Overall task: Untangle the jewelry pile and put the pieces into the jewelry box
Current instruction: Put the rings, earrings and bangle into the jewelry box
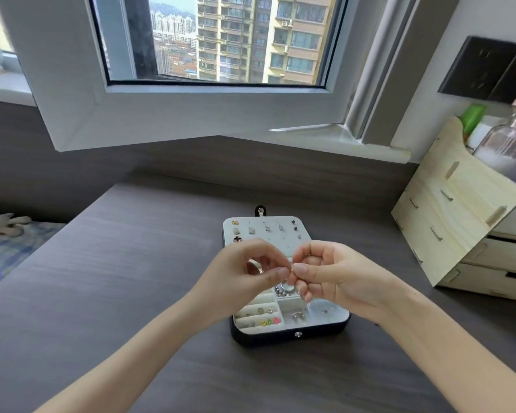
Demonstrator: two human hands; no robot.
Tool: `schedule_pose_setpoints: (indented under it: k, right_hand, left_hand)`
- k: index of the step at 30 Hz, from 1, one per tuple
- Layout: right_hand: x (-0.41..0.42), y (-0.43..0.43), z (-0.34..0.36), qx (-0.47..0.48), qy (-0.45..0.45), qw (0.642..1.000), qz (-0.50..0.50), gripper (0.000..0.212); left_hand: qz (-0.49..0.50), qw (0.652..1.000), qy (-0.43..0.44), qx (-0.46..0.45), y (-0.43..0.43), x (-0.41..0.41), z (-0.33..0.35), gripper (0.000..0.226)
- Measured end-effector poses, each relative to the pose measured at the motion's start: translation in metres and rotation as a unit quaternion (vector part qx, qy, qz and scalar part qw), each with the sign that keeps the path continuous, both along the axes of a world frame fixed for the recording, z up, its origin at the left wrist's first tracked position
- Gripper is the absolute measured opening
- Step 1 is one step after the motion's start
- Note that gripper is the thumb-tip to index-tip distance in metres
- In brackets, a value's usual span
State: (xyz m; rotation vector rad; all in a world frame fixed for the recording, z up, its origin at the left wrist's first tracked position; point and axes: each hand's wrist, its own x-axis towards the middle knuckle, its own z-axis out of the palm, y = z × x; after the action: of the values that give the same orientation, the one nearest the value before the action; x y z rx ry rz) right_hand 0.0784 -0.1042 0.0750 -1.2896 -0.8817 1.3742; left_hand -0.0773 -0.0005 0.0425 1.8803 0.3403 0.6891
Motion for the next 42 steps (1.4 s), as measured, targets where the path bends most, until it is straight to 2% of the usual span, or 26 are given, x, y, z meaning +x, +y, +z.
schedule_pose_setpoints:
  k: [1,4,7,9,11,13,15,17,26,29,31,34,38,39,40,42]
  right_hand:
    - [0.000,0.000,0.000,0.003,0.005,1.000,-0.007,0.018]
    - [-0.001,0.000,-0.003,0.004,-0.010,0.999,-0.031,0.020]
    - [-0.006,0.001,-0.007,0.007,-0.081,0.995,-0.054,0.020]
    - [-0.011,0.003,-0.010,0.015,-0.162,0.984,-0.073,0.014]
    - [-0.016,0.006,-0.011,0.022,-0.298,0.952,-0.064,0.010]
    - [-0.021,0.011,-0.011,0.015,-0.437,0.899,-0.008,0.014]
    - [-0.029,0.017,-0.009,-0.005,-0.504,0.862,0.052,0.016]
    - [-0.037,0.024,-0.007,-0.023,-0.535,0.839,0.098,0.014]
    - [-0.052,0.052,-0.005,-0.063,-0.610,0.771,0.172,0.017]
    - [-0.053,0.055,-0.004,-0.070,-0.622,0.763,0.161,0.022]
    - [-0.053,0.054,-0.007,-0.059,-0.639,0.758,0.120,0.026]
    - [-0.052,0.044,-0.015,-0.023,-0.630,0.774,0.049,0.033]
    - [-0.031,0.014,-0.022,0.007,-0.517,0.854,-0.053,0.023]
    - [-0.019,0.002,-0.023,0.010,-0.502,0.861,-0.086,0.019]
    - [-0.004,-0.010,-0.024,0.006,-0.504,0.856,-0.119,0.015]
    - [0.027,-0.038,-0.025,-0.023,-0.541,0.823,-0.170,0.014]
  left_hand:
    - [0.004,1.000,0.002,0.009,0.000,0.002,0.001,0.002]
    - [0.048,0.998,0.016,0.048,0.000,0.007,0.001,0.015]
    - [0.075,0.995,0.040,0.047,0.003,0.007,0.003,0.018]
    - [0.076,0.995,0.065,0.007,0.006,0.002,0.005,0.015]
    - [0.103,0.992,0.072,-0.025,0.014,-0.006,0.006,0.012]
    - [0.151,0.986,0.063,-0.037,0.024,-0.015,0.006,0.015]
    - [0.185,0.979,0.062,-0.057,0.030,-0.021,0.007,0.018]
    - [0.203,0.974,0.067,-0.071,0.032,-0.025,0.005,0.019]
    - [0.208,0.970,0.066,-0.106,0.032,-0.030,-0.006,0.022]
    - [0.208,0.970,0.067,-0.106,0.032,-0.029,-0.006,0.020]
    - [0.207,0.970,0.065,-0.109,0.032,-0.028,-0.005,0.019]
    - [0.198,0.972,0.064,-0.113,0.030,-0.025,-0.004,0.019]
    - [0.183,0.974,0.071,-0.111,0.024,-0.015,0.000,0.019]
    - [0.177,0.975,0.076,-0.109,0.022,-0.012,0.000,0.019]
    - [0.167,0.977,0.083,-0.107,0.021,-0.008,0.000,0.020]
    - [0.144,0.980,0.097,-0.093,0.017,0.001,0.001,0.021]
